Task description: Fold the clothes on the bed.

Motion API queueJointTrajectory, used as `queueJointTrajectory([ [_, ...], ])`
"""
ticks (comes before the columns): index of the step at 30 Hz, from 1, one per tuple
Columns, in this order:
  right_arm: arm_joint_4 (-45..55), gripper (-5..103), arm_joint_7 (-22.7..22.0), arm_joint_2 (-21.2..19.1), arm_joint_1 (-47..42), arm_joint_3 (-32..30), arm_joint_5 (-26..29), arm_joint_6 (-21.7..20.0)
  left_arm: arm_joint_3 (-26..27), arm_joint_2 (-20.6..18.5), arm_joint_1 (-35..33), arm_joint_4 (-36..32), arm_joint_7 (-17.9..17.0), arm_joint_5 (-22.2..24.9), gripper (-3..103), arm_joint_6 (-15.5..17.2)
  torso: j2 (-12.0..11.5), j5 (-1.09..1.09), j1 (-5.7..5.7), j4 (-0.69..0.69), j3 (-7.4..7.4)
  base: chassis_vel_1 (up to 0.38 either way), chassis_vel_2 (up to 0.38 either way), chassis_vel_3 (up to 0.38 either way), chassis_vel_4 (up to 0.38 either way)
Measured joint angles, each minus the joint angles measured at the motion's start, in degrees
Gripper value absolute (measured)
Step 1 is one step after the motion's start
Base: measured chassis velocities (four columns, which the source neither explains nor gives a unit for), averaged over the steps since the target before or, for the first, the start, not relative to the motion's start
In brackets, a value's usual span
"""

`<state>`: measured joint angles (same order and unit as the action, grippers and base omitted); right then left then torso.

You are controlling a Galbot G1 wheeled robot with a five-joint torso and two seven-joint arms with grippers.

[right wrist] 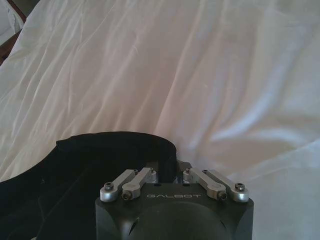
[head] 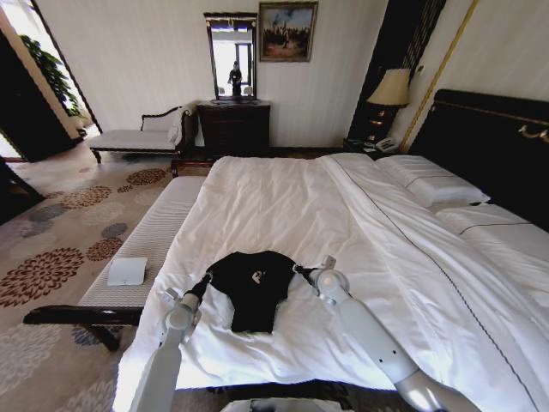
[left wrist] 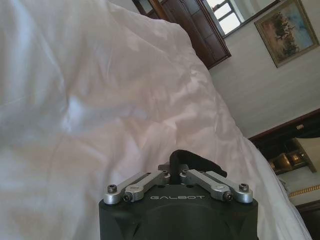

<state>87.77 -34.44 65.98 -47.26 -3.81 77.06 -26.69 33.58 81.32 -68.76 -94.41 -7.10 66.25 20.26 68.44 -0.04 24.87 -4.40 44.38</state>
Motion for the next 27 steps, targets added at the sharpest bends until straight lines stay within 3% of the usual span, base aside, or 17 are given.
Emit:
queueJointTrajectory([
  [5,0.56,2,0.91,-0.19,-0.27,-0.04,-0.62,1.59,0.17,0.04,0.1,-0.14,0.02,0.13,2,-0.03,0.0,0.0,0.0,0.0,0.0,0.0,0.0,0.0,0.0],
  [9,2.4,1,1.15,-0.57,-1.11,-0.52,-0.71,2.66,0.38,-0.23,0.08,-1.0,0.02,0.51,2,-0.03,0.0,0.0,0.0,0.0,0.0,0.0,0.0,0.0,0.0],
  [15,12.41,0,2.98,-3.65,-5.84,-2.76,-3.02,6.91,1.02,-1.79,-0.96,-7.37,-0.77,1.45,2,-0.39,0.0,-0.01,0.0,-0.02,0.0,0.0,0.0,0.0,0.0],
  [17,17.58,0,6.18,-6.23,-8.39,-4.81,-6.98,11.8,2.27,-4.32,-1.51,-12.87,-1.6,2.0,2,-1.02,0.0,0.01,-0.01,-0.02,0.0,0.0,0.0,0.0,0.0],
  [18,17.58,0,6.18,-6.23,-8.39,-4.81,-6.98,11.8,2.27,-4.32,-1.51,-12.87,-1.6,2.0,2,-1.02,0.0,0.01,-0.01,-0.02,0.0,0.0,0.0,0.0,0.0],
  [21,21.77,0,10.07,-9.67,-9.53,-7.89,-10.18,17.43,4.32,-9.13,-0.8,-19.19,-3.57,4.55,2,-1.23,0.0,0.0,-0.01,0.01,0.0,0.0,0.0,0.0,0.0],
  [23,22.88,0,11.19,-10.77,-9.53,-8.96,-10.4,18.7,4.93,-11.14,0.05,-21.03,-4.34,5.75,2,-1.25,0.0,-0.01,-0.01,0.01,0.0,0.0,0.0,0.0,0.0],
  [27,28.16,0,14.21,-15.78,-6.8,-13.23,-8.29,22.46,6.47,-19.37,6.03,-26.18,-7.64,11.19,2,-1.25,0.0,0.0,-0.01,-0.01,0.0,0.0,0.0,0.0,0.0],
])
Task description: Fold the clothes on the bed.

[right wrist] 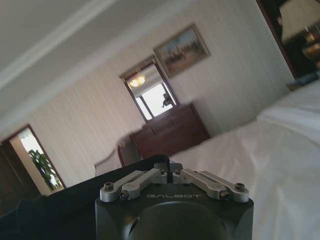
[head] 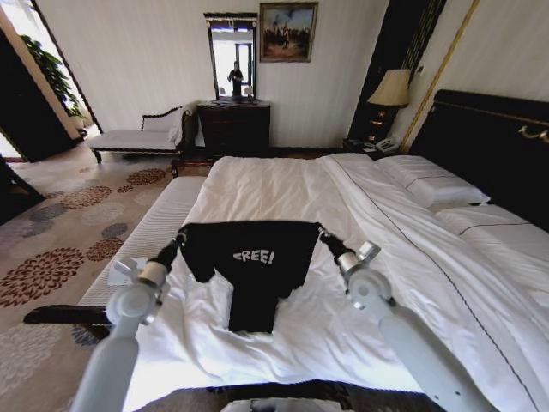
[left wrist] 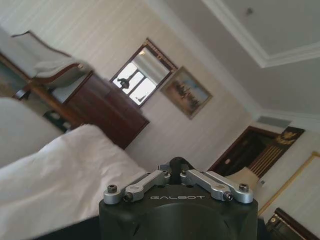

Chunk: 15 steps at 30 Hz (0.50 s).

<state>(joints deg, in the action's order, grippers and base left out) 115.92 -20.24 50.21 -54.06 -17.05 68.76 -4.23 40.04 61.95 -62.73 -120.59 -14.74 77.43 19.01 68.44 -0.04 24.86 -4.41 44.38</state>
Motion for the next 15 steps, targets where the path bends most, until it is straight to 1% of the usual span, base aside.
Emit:
queueJointTrajectory([
  [1,0.0,0,0.0,0.0,0.0,0.0,0.0,0.0,0.0,0.0,0.0,0.0,0.0,0.0,2,0.0,0.0,0.0,0.0,0.0,0.0,0.0,0.0,0.0,0.0],
  [2,0.88,0,0.37,-0.84,0.99,-0.68,0.99,0.43,0.06,-1.58,1.63,-0.56,-0.64,1.05,2,0.0,0.0,-0.01,0.0,0.0,0.0,0.0,0.0,0.0,0.0],
  [3,2.91,0,0.79,-2.5,3.48,-1.96,3.24,0.92,0.11,-4.36,4.91,-1.27,-1.49,2.91,2,0.0,0.0,0.01,0.0,0.0,0.01,0.0,0.0,0.0,0.0],
  [4,4.23,0,0.99,-3.55,5.28,-2.7,4.43,1.14,0.12,-6.01,6.91,-1.64,-1.93,4.21,2,-0.04,0.0,0.0,0.01,0.0,0.0,0.0,0.0,0.0,0.0],
  [5,5.27,0,1.26,-4.4,6.77,-3.27,5.36,1.37,0.11,-7.32,8.51,-1.9,-2.33,5.35,2,-0.08,0.0,-0.02,0.01,0.01,0.01,0.0,0.0,0.0,0.0],
  [6,5.27,0,1.26,-4.4,6.77,-3.27,5.36,1.37,0.11,-7.32,8.51,-1.9,-2.33,5.35,2,-0.08,0.0,-0.02,0.01,0.01,0.01,0.0,0.0,0.0,0.0],
  [9,9.8,0,3.74,-7.82,11.5,-5.95,8.42,2.07,0.75,-12.35,14.79,-3.89,-3.21,10.37,2,-0.54,0.0,-0.01,0.02,0.02,0.01,0.0,0.0,0.0,0.0],
  [10,9.8,0,3.74,-7.82,11.5,-5.95,8.42,2.07,0.75,-12.35,14.79,-3.89,-3.21,10.37,2,-0.54,0.0,-0.01,0.02,0.02,0.01,0.0,0.0,0.0,0.0],
  [12,13.24,0,5.67,-10.7,12.94,-8.86,10.38,2.79,1.88,-14.84,17.34,-5.88,-3.29,12.89,2,-1.09,0.0,-0.01,0.02,-0.01,0.0,0.0,0.0,0.0,0.0],
  [13,13.74,0,5.91,-11.17,13.15,-9.31,10.63,3.0,2.12,-15.3,17.65,-6.27,-3.33,13.24,2,-1.23,0.0,-0.01,0.01,-0.01,0.0,0.0,0.0,0.0,0.0],
  [14,14.97,0,6.54,-12.49,13.75,-10.56,11.28,3.69,2.86,-16.72,18.45,-7.33,-3.47,14.2,2,-1.74,0.0,-0.01,0.01,-0.01,0.0,0.0,0.0,0.0,0.0],
  [15,14.97,0,6.54,-12.49,13.75,-10.56,11.28,3.69,2.86,-16.72,18.45,-7.33,-3.47,14.2,2,-1.74,0.0,-0.01,0.01,-0.01,0.0,0.0,0.0,0.0,0.0],
])
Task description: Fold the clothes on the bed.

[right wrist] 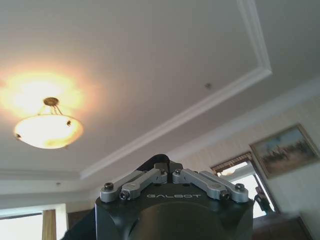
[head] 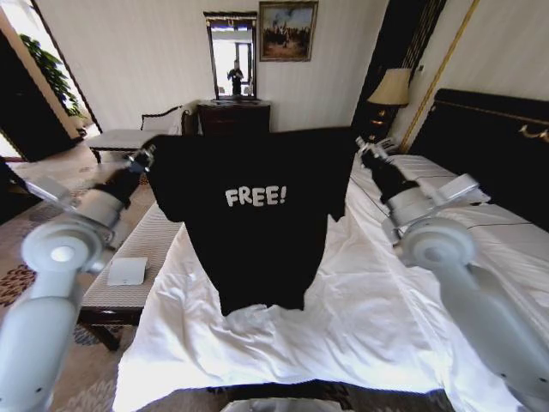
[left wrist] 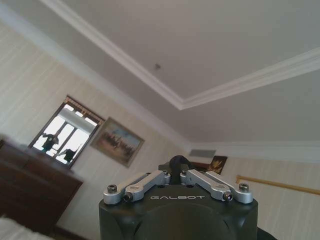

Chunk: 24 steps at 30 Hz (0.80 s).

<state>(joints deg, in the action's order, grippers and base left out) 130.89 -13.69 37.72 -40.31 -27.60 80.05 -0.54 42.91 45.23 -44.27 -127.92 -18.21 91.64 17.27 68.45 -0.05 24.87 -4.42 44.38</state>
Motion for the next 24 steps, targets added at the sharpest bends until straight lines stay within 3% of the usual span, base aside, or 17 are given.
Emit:
queueJointTrajectory([
  [2,1.71,0,0.42,-2.37,0.84,-2.27,0.79,1.03,2.16,-3.04,0.67,-1.93,-0.09,2.02,2,-1.13,0.0,0.01,-0.01,0.01,-0.01,0.0,0.0,0.0,0.0],
  [5,2.46,0,0.45,-3.23,0.34,-3.28,0.84,1.24,3.49,-4.25,-0.11,-2.96,-0.22,3.08,2,-1.38,0.0,0.01,0.0,0.02,-0.01,0.0,0.0,0.0,0.0],
  [10,8.64,0,0.23,-3.17,-15.03,-11.07,-2.78,-0.02,13.36,-4.93,-15.09,-10.58,0.87,3.85,2,-1.34,0.0,0.02,0.0,0.0,0.0,0.0,0.0,0.0,0.0],
  [11,8.64,0,0.23,-3.17,-15.03,-11.07,-2.78,-0.02,13.36,-4.93,-15.09,-10.58,0.87,3.85,2,-1.34,0.0,0.02,0.0,0.0,0.0,0.0,0.0,0.0,0.0],
  [13,12.17,0,-0.91,-1.51,-24.23,-15.91,-3.88,-2.19,21.56,-2.84,-25.45,-14.81,2.15,3.92,2,-1.3,0.0,0.02,0.0,0.0,-0.01,0.0,0.0,0.0,0.0],
  [14,12.17,0,-0.91,-1.51,-24.23,-15.91,-3.88,-2.19,21.56,-2.84,-25.45,-14.81,2.15,3.92,2,-1.3,0.0,0.02,0.0,0.0,-0.01,0.0,0.0,0.0,0.0],
  [16,12.85,0,-3.46,0.23,-29.81,-17.96,-3.67,-4.5,30.93,0.66,-35.85,-15.81,2.78,6.25,2,-1.15,0.01,0.02,-0.03,0.01,-0.02,0.0,0.0,0.0,0.0],
  [17,12.85,0,-3.46,0.23,-29.81,-17.96,-3.67,-4.5,30.93,0.66,-35.85,-15.81,2.78,6.25,2,-1.15,0.01,0.02,-0.03,0.01,-0.02,0.0,0.0,0.0,0.0],
  [18,12.91,0,-4.43,0.81,-30.74,-18.91,-2.91,-5.42,34.8,2.46,-39.23,-15.9,2.68,9.1,2,-0.96,0.01,0.0,-0.03,0.09,-0.02,0.0,0.0,0.0,0.0],
  [20,13.02,0,-4.77,1.12,-31.07,-21.6,-1.4,-6.31,42.06,3.85,-41.62,-15.97,1.45,15.95,2,-0.91,0.01,-0.01,-0.02,0.04,-0.01,0.0,0.0,0.0,0.0],
  [21,13.02,0,-4.77,1.12,-31.07,-21.6,-1.4,-6.31,42.06,3.85,-41.62,-15.97,1.45,15.95,2,-0.91,0.01,-0.01,-0.02,0.04,-0.01,0.0,0.0,0.0,0.0],
  [24,13.01,0,-3.06,-0.31,-30.76,-26.77,-0.15,-6.42,50.31,2.58,-42.11,-15.98,0.45,23.63,2,-0.82,0.0,0.02,0.0,0.0,0.0,0.0,0.0,0.0,0.0],
])
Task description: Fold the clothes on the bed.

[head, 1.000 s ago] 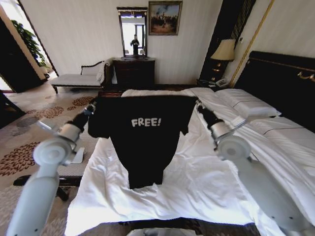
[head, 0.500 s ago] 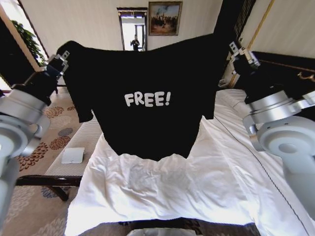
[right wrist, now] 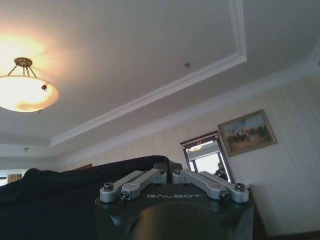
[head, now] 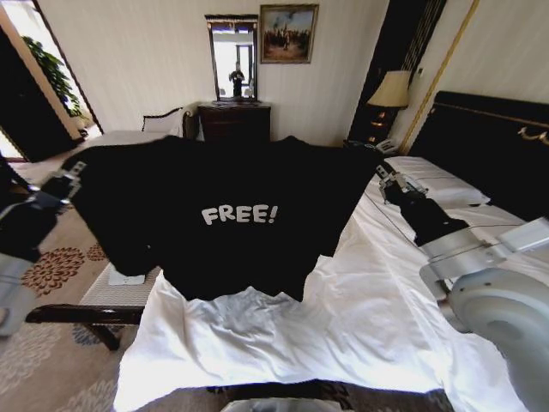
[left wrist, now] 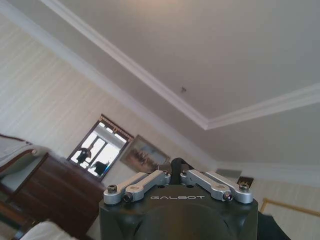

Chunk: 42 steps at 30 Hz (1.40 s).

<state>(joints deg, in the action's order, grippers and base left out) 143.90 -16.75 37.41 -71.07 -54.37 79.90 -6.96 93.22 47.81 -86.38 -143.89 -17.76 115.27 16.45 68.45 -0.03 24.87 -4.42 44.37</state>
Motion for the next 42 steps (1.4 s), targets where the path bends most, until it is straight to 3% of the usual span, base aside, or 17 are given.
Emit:
queueJointTrajectory([
  [5,-0.19,0,-0.98,-3.23,2.34,-6.67,7.57,-0.57,5.87,-3.46,0.73,0.11,-0.9,7.57,2,0.0,0.0,0.01,-0.01,0.01,0.0,0.0,0.0,0.0,0.0],
  [6,-0.29,0,-1.52,-4.55,3.51,-8.77,11.17,-1.14,5.71,-5.31,1.77,0.29,-1.15,8.34,2,0.0,0.0,-0.02,-0.01,0.01,0.0,0.0,0.0,0.0,0.0],
  [11,-0.46,0,-3.38,-5.52,4.85,-9.45,16.42,-3.28,1.34,-7.32,3.89,0.48,-1.44,8.17,2,0.39,0.0,-0.01,-0.01,0.0,0.0,0.0,0.0,0.0,0.0],
  [12,-0.51,0,-4.77,-5.02,4.67,-6.97,16.85,-4.51,-3.14,-7.1,4.42,0.53,-1.92,6.66,2,2.22,0.0,-0.01,-0.01,0.0,0.0,0.0,0.0,0.0,0.0],
  [13,-0.83,0,-12.78,-1.22,2.4,4.75,16.78,-12.33,-19.52,-4.22,3.55,0.87,-3.81,-3.02,2,11.9,-0.01,0.0,0.0,0.0,0.02,0.0,0.0,0.0,0.0],
  [14,-0.83,0,-15.22,0.04,2.67,10.76,16.09,-14.85,-25.94,-3.71,4.0,0.84,-4.25,-7.34,2,14.43,-0.02,0.0,0.0,0.02,0.02,0.0,0.0,0.0,0.0],
  [15,-0.83,0,-15.22,0.04,2.67,10.76,16.09,-14.85,-25.94,-3.71,4.0,0.84,-4.25,-7.34,2,14.43,-0.02,0.0,0.0,0.02,0.02,0.0,0.0,0.0,0.0],
  [17,-1.9,0,-17.64,2.57,4.73,22.85,11.93,-16.96,-40.06,-3.11,6.45,2.94,-4.43,-16.4,2,17.85,-0.01,0.0,0.0,0.01,0.01,0.0,0.0,0.0,0.0],
  [20,-10.11,0,-19.47,6.34,8.38,35.63,6.33,-17.71,-58.02,-0.81,13.09,12.92,-4.13,-28.17,2,19.02,-0.02,-0.01,0.0,0.03,0.02,0.0,0.0,0.0,0.0],
  [21,-10.11,0,-19.47,6.34,8.38,35.63,6.33,-17.71,-58.02,-0.81,13.09,12.92,-4.13,-28.17,2,19.02,-0.02,-0.01,0.0,0.03,0.02,0.0,0.0,0.0,0.0],
  [23,-15.37,0,-19.27,8.54,10.16,40.56,3.5,-17.72,-66.42,2.67,17.93,20.2,-3.85,-34.73,2,18.87,-0.02,-0.02,0.01,0.02,0.02,0.0,0.0,0.0,0.0],
  [25,-20.48,0,-18.27,10.3,11.47,43.33,0.43,-17.31,-71.46,6.67,21.88,25.96,-3.63,-38.77,2,17.86,-0.02,-0.02,0.03,0.01,0.03,0.0,0.0,0.0,0.0],
  [29,-27.1,0,-17.4,11.89,12.68,44.85,-2.57,-15.77,-74.49,11.59,25.5,31.48,-3.83,-41.12,2,16.3,-0.03,0.01,0.03,-0.01,0.03,0.0,0.0,0.0,0.0],
  [32,-28.6,0,-15.25,12.5,12.52,43.62,-4.05,-13.32,-73.84,14.57,26.63,32.88,-3.78,-40.97,2,14.78,-0.02,0.01,0.02,0.0,0.02,0.0,0.0,0.0,0.0],
  [33,-28.6,0,-15.25,12.5,12.52,43.62,-4.05,-13.32,-73.84,14.57,26.63,32.88,-3.78,-40.97,2,14.78,-0.02,0.01,0.02,0.0,0.02,0.0,0.0,0.0,0.0],
  [39,-27.82,0,-4.8,11.85,14.11,39.76,-6.1,-3.68,-69.29,15.68,28.36,29.53,-2.65,-37.33,2,11.22,-0.01,0.0,-0.01,0.02,0.01,0.0,0.0,0.0,0.0],
  [42,-26.6,0,0.26,10.32,19.19,37.4,-4.19,-0.05,-66.81,12.44,34.72,27.81,-3.46,-31.9,2,8.6,-0.01,-0.01,0.0,0.02,0.01,0.0,0.0,0.0,0.0],
])
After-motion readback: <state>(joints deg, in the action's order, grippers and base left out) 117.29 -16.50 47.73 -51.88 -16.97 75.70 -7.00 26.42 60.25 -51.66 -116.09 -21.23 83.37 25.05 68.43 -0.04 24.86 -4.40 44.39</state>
